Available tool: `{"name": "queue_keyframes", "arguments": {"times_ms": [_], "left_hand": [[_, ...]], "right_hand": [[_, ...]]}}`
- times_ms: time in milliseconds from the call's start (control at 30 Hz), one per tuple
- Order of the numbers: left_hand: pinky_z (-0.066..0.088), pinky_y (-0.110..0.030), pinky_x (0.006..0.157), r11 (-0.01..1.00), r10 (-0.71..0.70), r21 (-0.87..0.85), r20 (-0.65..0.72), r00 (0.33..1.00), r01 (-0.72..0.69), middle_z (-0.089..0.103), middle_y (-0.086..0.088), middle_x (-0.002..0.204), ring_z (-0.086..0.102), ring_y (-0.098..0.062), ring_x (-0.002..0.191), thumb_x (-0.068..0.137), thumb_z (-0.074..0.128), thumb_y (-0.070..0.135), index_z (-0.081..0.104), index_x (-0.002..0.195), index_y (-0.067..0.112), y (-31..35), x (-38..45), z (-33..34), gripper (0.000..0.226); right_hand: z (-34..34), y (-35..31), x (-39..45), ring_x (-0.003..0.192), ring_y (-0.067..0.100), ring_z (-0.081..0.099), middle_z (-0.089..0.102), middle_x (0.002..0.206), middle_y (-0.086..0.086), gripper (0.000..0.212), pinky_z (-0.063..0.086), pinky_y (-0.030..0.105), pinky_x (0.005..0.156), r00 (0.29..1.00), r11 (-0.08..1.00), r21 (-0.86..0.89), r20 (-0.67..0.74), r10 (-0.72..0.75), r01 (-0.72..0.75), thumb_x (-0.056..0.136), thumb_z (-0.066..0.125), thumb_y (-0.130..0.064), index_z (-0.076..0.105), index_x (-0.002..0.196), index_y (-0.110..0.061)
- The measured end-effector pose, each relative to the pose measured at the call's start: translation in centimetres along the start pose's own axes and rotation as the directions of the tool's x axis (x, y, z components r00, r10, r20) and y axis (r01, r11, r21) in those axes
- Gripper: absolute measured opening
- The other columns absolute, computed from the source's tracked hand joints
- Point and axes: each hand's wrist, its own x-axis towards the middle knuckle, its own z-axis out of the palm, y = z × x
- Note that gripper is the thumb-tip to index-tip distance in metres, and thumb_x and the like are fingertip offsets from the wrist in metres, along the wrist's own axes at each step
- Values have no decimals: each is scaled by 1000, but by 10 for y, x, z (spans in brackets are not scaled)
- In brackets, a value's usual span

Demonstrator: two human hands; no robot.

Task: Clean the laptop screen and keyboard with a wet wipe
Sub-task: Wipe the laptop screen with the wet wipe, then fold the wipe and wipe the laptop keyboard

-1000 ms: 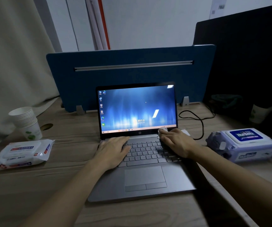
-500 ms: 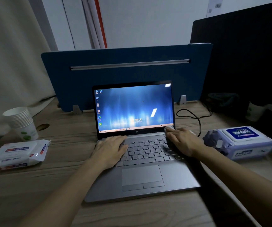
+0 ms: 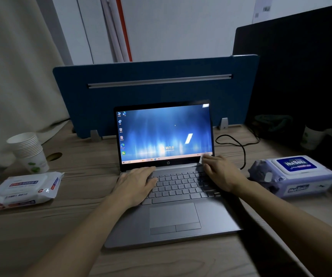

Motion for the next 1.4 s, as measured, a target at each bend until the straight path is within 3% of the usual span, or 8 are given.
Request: {"name": "queue_keyframes", "arguments": {"times_ms": [133, 267, 367, 567, 800, 1000, 1167, 1400], "left_hand": [[35, -39, 101, 1000, 7, -20, -24, 1000, -8, 49, 15, 140, 43, -13, 130, 97, 34, 52, 36, 143, 35, 2, -2, -4, 49], [35, -39, 104, 998, 8, -59, -44, 999, -11, 46, 13, 145, 39, -13, 134, 97, 36, 50, 35, 145, 34, 8, -4, -13, 50], [34, -41, 107, 992, 8, -126, -60, 998, -16, 44, 12, 148, 37, -12, 136, 97, 39, 48, 37, 144, 33, 15, -3, -22, 49], [36, -38, 108, 947, 14, -320, -94, 995, -43, 48, 13, 144, 43, -10, 132, 96, 44, 47, 43, 139, 33, 32, 2, -41, 45], [41, -29, 100, 692, -39, -722, -65, 997, -20, 61, 17, 122, 52, -1, 120, 93, 57, 43, 55, 126, 31, 60, 17, -52, 35], [46, -27, 95, 627, 39, -778, -2, 999, -26, 68, 16, 109, 60, 4, 105, 88, 59, 50, 65, 108, 30, 70, 22, -53, 30], [51, -35, 88, 575, 81, -818, 49, 996, -7, 72, -3, 101, 68, -17, 97, 81, 62, 51, 67, 101, 23, 75, 19, -49, 34], [48, -15, 62, 489, 84, -872, 85, 993, 33, 75, -3, 95, 72, -16, 80, 81, 72, 29, 64, 95, 23, 77, 16, -50, 17]], "right_hand": [[-6, -2, 2, 89, 27, 63, 70, 106, 1, 22, 47, 36, 81, 992, 994, 109, -129, 13, 1, 98, 46, -16, 68, 94, -11], [-15, -7, 5, 96, 4, 66, 73, 110, -7, 16, 49, 13, 82, 972, 934, 343, -168, 164, -99, 94, 62, -19, 75, 101, -14], [-20, -10, 5, 91, 0, 65, 72, 105, -7, 11, 53, 20, 85, 967, 890, 447, -179, 180, -83, 88, 69, -11, 75, 94, -18], [-27, -24, 3, 69, -2, 65, 65, 100, 3, 34, 48, 20, 60, 964, 784, 592, -45, 261, -185, 84, 69, -1, 58, 98, -30], [-37, -43, 7, 92, 13, 69, 68, 111, -3, 26, 55, 39, 89, 983, 797, 591, -32, 180, -127, 81, 72, -3, 64, 72, -26], [-38, -53, 6, 64, 13, 58, 63, 78, -7, 26, 52, 37, 62, 993, 800, 591, 15, 118, -104, 91, 61, -13, 52, 79, -34], [-39, -61, 0, 56, 6, 54, 63, 75, -2, 35, 50, 28, 52, 994, 794, 601, 11, 108, -93, 91, 57, -2, 54, 76, -34], [-44, -67, -4, 88, 24, 68, 57, 104, 14, 28, 54, 42, 75, 991, 688, 725, -60, 120, -39, 88, 62, 4, 65, 76, -21]]}}
